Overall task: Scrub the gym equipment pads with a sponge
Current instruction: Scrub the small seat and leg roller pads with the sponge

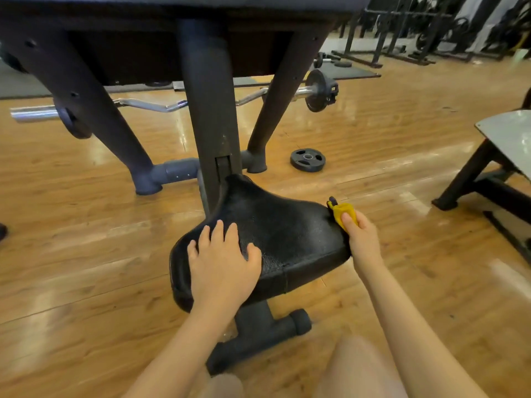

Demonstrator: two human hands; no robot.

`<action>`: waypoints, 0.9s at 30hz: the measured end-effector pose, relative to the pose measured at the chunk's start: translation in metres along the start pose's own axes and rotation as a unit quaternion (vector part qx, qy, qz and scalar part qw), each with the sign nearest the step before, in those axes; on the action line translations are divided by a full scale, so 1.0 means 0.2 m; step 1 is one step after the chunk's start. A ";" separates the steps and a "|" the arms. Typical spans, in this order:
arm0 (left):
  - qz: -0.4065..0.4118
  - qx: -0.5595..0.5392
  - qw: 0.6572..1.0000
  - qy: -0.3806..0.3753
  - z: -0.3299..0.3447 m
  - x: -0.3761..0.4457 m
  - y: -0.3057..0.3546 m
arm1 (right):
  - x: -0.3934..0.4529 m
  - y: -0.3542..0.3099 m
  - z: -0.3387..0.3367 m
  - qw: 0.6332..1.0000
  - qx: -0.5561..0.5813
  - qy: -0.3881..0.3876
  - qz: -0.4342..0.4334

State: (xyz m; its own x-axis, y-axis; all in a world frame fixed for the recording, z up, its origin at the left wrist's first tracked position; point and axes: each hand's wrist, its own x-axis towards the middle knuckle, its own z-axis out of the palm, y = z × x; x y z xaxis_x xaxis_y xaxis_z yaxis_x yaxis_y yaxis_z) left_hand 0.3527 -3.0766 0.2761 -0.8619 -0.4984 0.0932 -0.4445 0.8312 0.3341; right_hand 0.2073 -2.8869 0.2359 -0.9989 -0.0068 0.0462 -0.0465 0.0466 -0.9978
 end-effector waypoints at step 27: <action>0.332 0.017 0.935 -0.121 -0.07 0.00 -0.43 | -0.63 0.09 0.34 0.945 -0.143 0.118 -0.268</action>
State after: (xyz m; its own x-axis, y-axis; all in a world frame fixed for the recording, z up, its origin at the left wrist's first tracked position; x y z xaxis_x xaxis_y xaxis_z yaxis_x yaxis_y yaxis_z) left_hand 0.3940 -3.1524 0.2611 -0.9790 0.1968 0.0522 0.2036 0.9471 0.2479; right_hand 0.3333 -2.9525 0.2084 -0.8027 0.1161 0.5850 -0.5121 0.3688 -0.7758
